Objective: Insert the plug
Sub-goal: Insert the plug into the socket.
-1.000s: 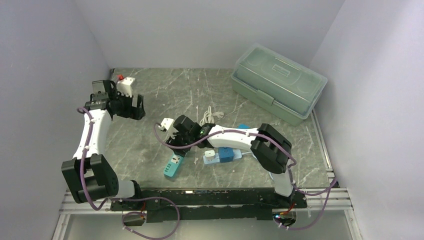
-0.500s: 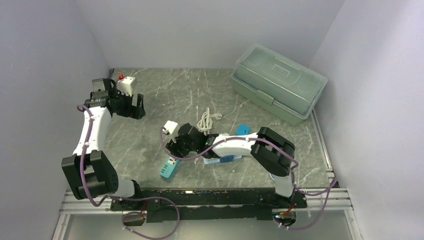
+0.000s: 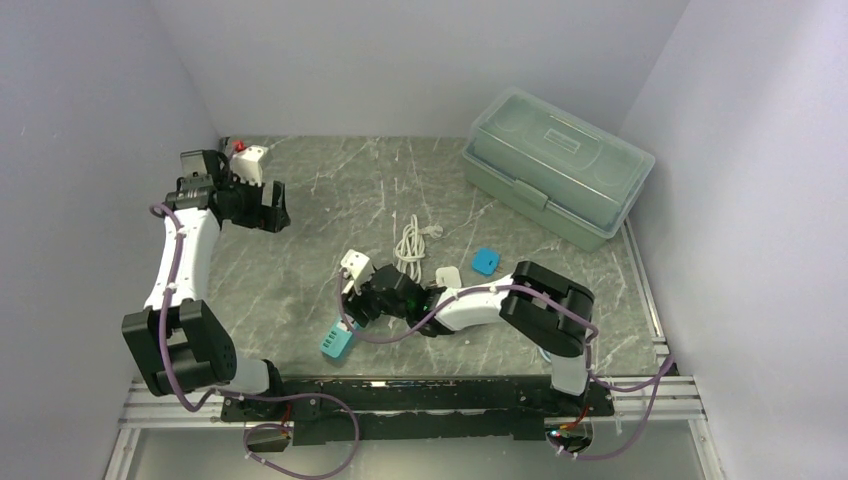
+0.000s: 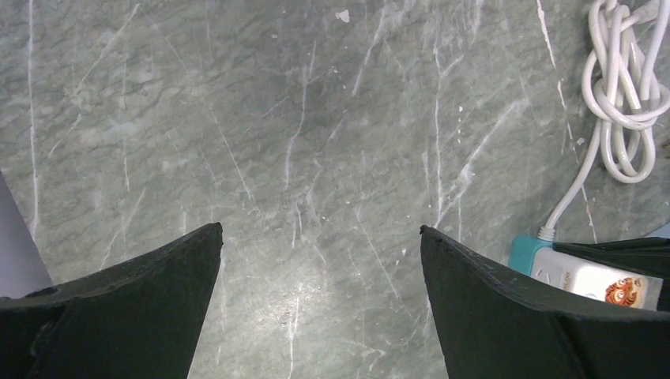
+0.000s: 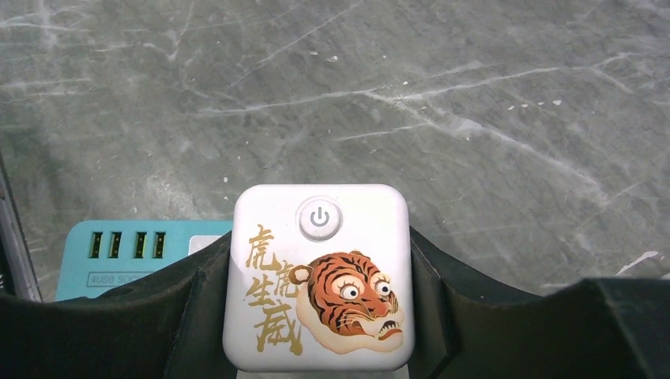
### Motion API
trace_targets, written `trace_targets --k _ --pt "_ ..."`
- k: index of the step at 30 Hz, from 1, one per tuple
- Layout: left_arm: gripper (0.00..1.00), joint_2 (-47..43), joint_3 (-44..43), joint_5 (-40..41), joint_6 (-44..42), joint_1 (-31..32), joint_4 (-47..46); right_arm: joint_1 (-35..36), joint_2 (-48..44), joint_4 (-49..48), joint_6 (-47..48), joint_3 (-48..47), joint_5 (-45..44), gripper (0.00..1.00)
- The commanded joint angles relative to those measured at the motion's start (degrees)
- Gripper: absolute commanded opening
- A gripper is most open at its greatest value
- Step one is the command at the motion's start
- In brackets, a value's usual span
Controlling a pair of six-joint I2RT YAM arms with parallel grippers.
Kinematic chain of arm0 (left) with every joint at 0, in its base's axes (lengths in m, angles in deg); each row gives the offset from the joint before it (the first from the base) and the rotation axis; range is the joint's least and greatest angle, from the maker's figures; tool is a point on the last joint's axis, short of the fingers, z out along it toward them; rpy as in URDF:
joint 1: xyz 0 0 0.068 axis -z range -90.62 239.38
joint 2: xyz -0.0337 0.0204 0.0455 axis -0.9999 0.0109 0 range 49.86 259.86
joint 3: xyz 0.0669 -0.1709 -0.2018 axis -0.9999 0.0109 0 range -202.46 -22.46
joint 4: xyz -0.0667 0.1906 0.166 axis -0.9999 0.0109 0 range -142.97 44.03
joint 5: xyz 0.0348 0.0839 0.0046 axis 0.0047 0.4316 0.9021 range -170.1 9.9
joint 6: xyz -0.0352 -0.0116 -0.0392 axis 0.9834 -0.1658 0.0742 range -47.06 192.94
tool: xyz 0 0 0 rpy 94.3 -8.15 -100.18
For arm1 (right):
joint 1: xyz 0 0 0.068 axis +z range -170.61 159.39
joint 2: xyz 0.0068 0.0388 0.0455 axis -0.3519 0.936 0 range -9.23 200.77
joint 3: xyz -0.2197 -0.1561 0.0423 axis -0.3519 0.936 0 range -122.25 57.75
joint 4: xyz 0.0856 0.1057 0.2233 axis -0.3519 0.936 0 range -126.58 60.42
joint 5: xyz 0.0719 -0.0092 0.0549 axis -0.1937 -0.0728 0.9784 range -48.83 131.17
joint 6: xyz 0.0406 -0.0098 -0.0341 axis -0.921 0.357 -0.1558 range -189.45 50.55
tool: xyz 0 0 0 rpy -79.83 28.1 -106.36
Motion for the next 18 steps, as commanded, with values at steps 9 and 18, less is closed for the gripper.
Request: trace_targets --k 9,18 --pt "1.0 -2.9 -2.0 -2.6 0.7 -0.2 2.0 2.5 3.4 19.2 -1.4 3.1 -2.1 0.53" --pt "1.0 -3.1 -3.5 -6.0 0.0 -0.2 4.9 2.2 -1.4 20.1 -0.9 -0.3 -4.8 1.0"
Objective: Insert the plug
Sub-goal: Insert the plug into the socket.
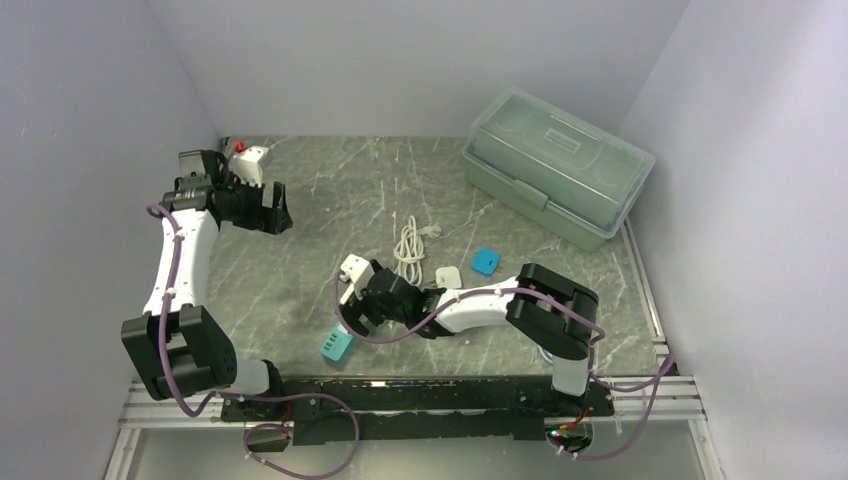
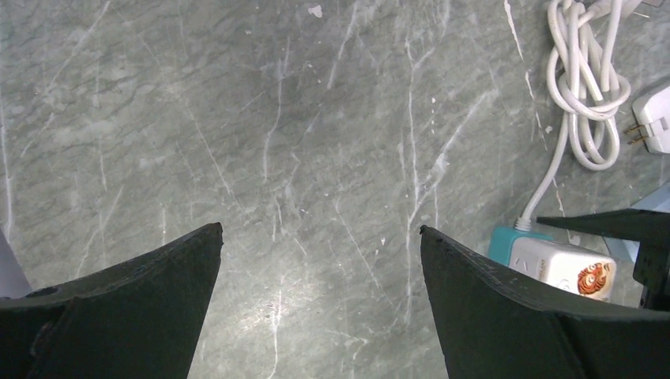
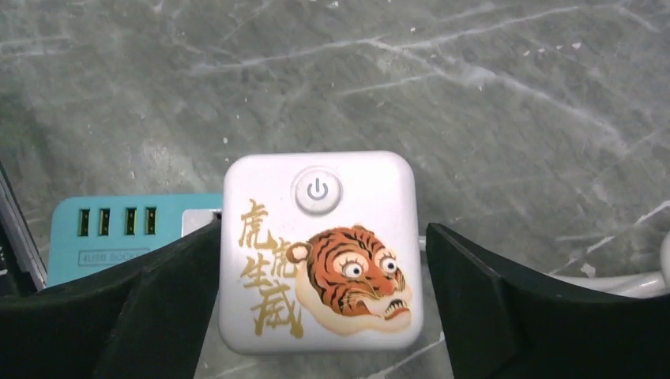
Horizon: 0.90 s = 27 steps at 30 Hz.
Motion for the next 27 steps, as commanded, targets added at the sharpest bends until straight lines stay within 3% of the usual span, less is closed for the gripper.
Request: trace_targets --k 1,12,21,23,26,27 --pt "1.0 -2.0 -2.8 -3.9 -0.1 -0.2 2.6 0.4 -0.6 13.8 0.9 0.1 -1.0 1.0" --pt "1.0 -2.9 -5.2 -6.8 -1.1 -0.3 6.2 -0.8 -9.0 17.2 1.5 -3.4 -1.2 1.0" --pt "0.92 -2.5 -6.4 -10.8 -2.2 -0.2 9.9 -2.0 -17.0 18.3 -1.1 -3.2 2.7 0.98" --pt "0.86 -2.6 -6.4 -13.8 -2.8 -0.1 11.7 -3.8 -18.3 17.2 -2.2 -2.3 4.8 0.84" --pt "0.76 -3.5 -3.9 -17.7 -4.3 1.6 14.4 -6.0 -18.5 16.6 -4.4 -1.6 7.5 0.37" --pt "0.74 -4.1 -2.4 -18.0 -4.9 2.9 14.8 -6.0 -18.2 16.5 -4.5 -1.6 7.5 0.29"
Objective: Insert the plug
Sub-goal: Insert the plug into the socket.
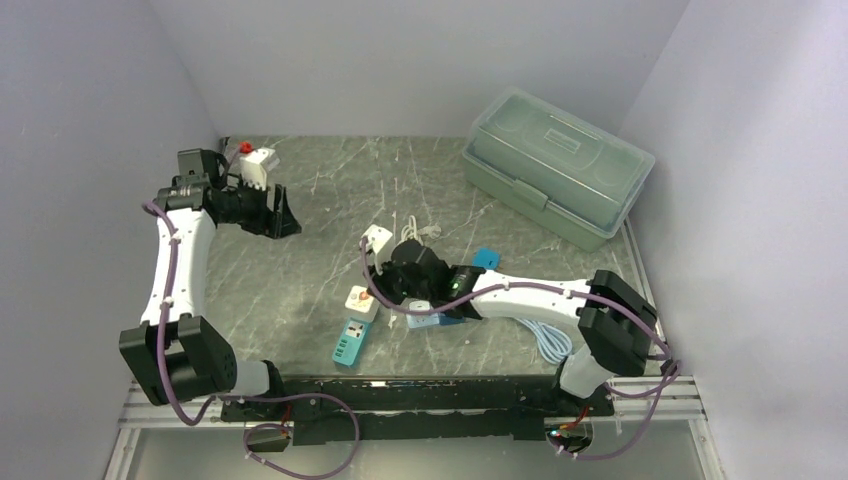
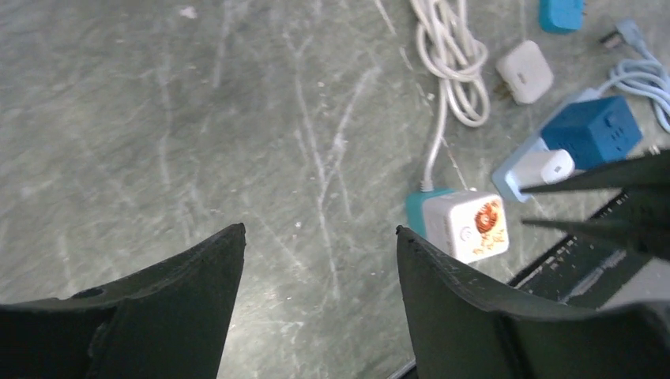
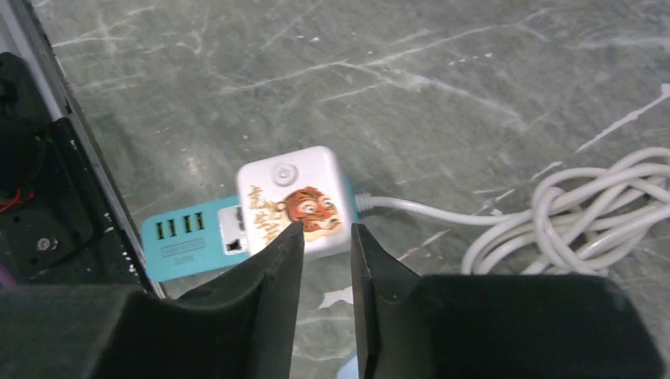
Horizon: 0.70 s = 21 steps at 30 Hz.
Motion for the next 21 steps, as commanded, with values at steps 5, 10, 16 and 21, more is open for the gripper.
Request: trace_targets --k 5,10,16,21 --pt "0.72 -8.7 11.3 -7.6 -4.7 10.0 1.4 -2.3 -0.2 -3.2 -3.5 0.3 3.7 0.28" --pt "0.6 -12.5 19.3 -7.5 -8.3 16.8 -2.7 -2.4 0.2 -5.7 -4.6 1.6 4.7 0.29" --pt "0.44 -15.9 25.4 -9.7 -9.9 18.5 -8.0 -2.5 1.5 -9.4 -6.4 3.9 4.5 0.24" --pt "0.41 -19.8 28.2 -11.2 -14.0 20.2 -10.0 -3.8 2.2 -12.1 -8.2 5.3 4.5 0.18"
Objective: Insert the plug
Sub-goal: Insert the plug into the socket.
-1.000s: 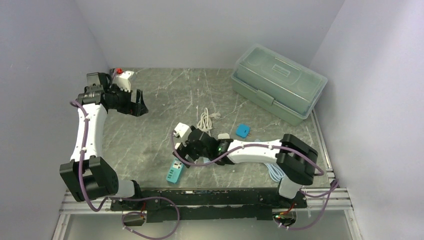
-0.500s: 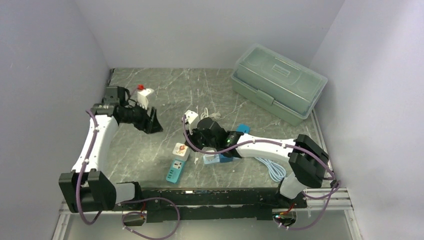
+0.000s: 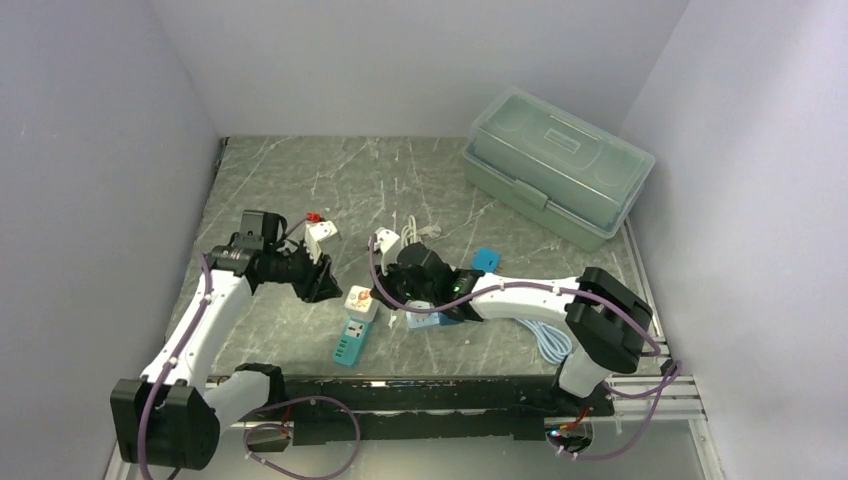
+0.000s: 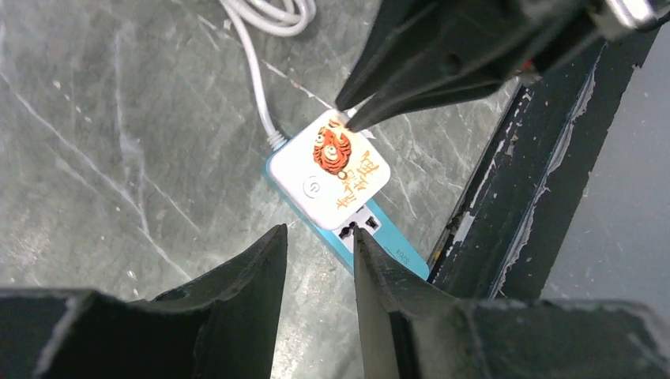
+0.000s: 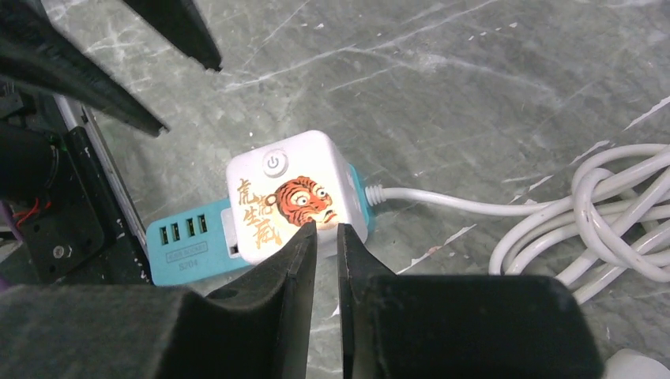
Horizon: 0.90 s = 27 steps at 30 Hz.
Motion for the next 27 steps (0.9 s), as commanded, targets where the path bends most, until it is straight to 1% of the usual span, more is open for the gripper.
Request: trace_targets --k 1,6,8,9,12,17,23,27 --pt "0.41 -3.1 1.1 -3.0 -5.2 1.9 -4.5 -1.1 0.7 -5.9 -2.4 1.1 0.5 0.18" --pt "0.39 -0.9 2.8 -2.6 -8.1 4.6 -6.1 -1.9 1.0 -6.3 -3.1 0.7 1.0 0.19" --pt "0.38 -0.4 3.6 -1.6 -10.3 5.3 -6.3 -2.4 0.8 -6.5 -3.7 0.7 1.4 0.23" --pt "0.37 -0.5 4.0 -1.2 -11.1 5.5 -6.7 -2.6 0.8 -6.9 -4.1 0.9 1.6 0.29" --pt "0.37 -0.8 5.1 -0.7 -13.3 6.3 -7.9 -3.0 0.9 -8.5 -5.5 1.3 2.7 0.31" --pt "0.36 -0.5 6.0 -0.4 -15.5 8.6 -9.4 -3.0 2.6 -9.0 -6.4 0.7 4.5 0.3" --pt "0.36 0.4 7.8 0.2 -17.2 10.8 -11.7 -3.0 3.6 -9.7 -7.0 2.5 5.6 0.28" --pt "0.37 1.4 8.4 0.5 -21.3 12.2 -10.5 -3.0 3.7 -9.5 -6.9 3.9 6.1 0.24"
